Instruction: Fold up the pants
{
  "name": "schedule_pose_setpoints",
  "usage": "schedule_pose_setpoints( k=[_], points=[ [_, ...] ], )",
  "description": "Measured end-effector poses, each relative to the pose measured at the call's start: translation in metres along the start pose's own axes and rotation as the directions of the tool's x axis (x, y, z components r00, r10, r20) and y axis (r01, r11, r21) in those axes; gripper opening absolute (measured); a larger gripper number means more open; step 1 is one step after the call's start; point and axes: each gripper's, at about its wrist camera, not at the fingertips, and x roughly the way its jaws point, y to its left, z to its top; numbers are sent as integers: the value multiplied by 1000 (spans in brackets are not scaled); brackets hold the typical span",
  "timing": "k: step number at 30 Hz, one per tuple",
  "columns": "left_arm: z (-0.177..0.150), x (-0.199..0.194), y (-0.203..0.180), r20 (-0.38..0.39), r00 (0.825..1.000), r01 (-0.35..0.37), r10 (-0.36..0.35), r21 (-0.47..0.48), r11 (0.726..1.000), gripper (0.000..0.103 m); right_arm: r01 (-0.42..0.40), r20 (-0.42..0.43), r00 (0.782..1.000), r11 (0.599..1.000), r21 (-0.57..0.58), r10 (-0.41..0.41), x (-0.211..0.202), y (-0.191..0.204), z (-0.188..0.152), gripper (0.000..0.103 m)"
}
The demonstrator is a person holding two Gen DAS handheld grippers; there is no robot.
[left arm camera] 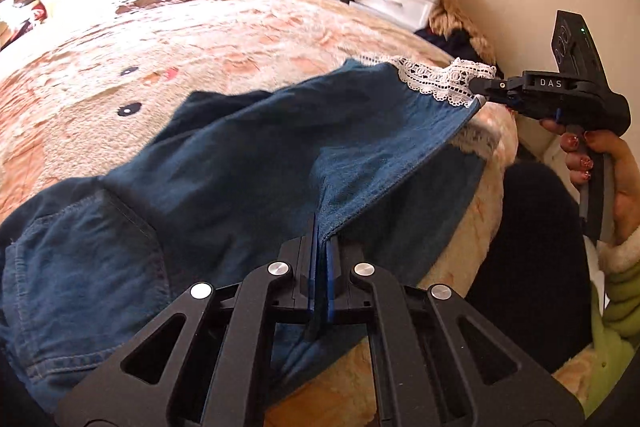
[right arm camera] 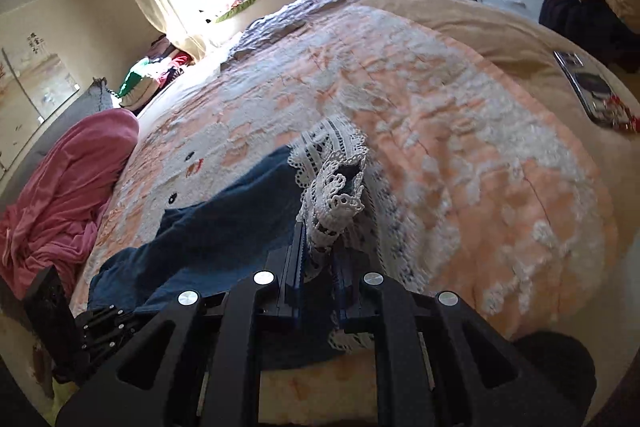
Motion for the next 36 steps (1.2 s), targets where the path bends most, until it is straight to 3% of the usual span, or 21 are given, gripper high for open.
schedule_pose_setpoints(
  k=[9, 14, 24, 26, 30, 33, 36],
  points=[
    [-2, -11, -2, 26, 998, -50, 49, 9, 999, 0, 4, -58, 998, 1000, 2, -4, -4, -7, -27, 11],
    [-8, -16, -14, 22, 999, -46, 44, 68, 997, 0, 37, -96, 995, 999, 26, -35, 2, -17, -32, 11],
    [-27, 0, -38, -68, 994, -69, 85, 207, 976, 0, 65, -117, 991, 998, 27, -61, 3, -26, -34, 9],
    [-27, 0, -39, -69, 994, -73, 90, 214, 974, 0, 49, -119, 992, 998, 37, -44, -3, -27, -33, 12],
    [-29, 1, -39, -73, 994, -63, 81, 223, 973, 0, 59, -75, 996, 997, 58, -55, -27, -31, -29, 23],
    [-29, 4, -39, -77, 993, -71, 90, 231, 970, 1, 107, -13, 994, 994, 7, -107, -41, -24, -24, 25],
    [-28, 3, -37, -75, 992, -82, 101, 217, 973, 5, 108, 21, 994, 994, -28, -108, -44, -15, -20, 25]
  ],
)
